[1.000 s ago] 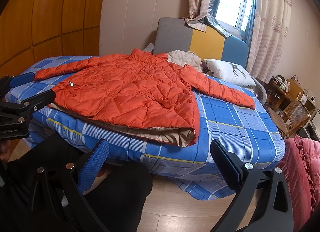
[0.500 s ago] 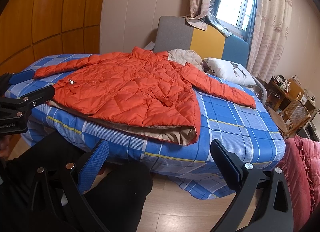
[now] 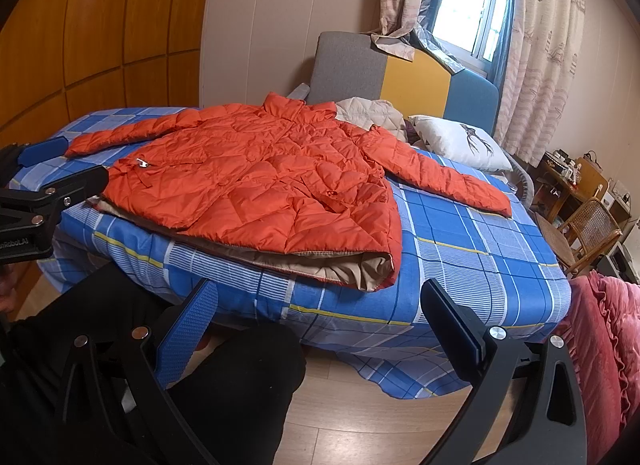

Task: Fold large clothes

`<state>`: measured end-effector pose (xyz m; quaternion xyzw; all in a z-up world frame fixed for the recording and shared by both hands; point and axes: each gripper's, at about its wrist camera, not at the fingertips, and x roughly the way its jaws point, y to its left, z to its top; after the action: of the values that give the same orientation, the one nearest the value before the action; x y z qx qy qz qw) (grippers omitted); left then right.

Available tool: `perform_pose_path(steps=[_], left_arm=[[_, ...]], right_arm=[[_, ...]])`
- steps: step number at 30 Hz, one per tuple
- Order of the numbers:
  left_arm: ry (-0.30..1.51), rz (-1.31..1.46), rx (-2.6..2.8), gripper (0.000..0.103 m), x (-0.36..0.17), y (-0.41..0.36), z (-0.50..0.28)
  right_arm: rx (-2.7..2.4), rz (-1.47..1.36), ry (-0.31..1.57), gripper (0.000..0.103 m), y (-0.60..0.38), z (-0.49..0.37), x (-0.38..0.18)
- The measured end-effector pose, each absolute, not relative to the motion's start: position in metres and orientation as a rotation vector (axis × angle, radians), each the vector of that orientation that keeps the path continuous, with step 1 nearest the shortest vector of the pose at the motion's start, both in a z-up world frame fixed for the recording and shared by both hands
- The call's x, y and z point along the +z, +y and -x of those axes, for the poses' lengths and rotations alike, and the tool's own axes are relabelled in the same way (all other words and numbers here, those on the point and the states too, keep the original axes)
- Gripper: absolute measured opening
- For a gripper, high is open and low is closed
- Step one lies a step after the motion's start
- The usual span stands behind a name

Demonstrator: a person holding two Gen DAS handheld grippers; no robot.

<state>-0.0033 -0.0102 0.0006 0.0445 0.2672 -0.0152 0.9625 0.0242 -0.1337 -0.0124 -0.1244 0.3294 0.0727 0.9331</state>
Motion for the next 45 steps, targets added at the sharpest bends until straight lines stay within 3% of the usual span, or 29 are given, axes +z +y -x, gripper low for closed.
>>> perform_pose_path(steps=[29, 35, 45], left_arm=[[0.591, 0.016, -0.118, 0.101, -0.013, 0.016, -0.011], [0.646, 0.118, -0.077, 0.101, -0.031, 0.063, -0.037], [0.785, 0.282, 0.204, 0.101, -0.077, 0.228, -0.085]], right_arm=[[0.142, 0.243, 0.713, 0.1, -0.142, -0.028, -0.024], [0.173, 0.08, 0.817, 0.1, -0.16, -0.045, -0.044], [0.136, -0.14, 0.848, 0.1, -0.175, -0.145, -0.05]])
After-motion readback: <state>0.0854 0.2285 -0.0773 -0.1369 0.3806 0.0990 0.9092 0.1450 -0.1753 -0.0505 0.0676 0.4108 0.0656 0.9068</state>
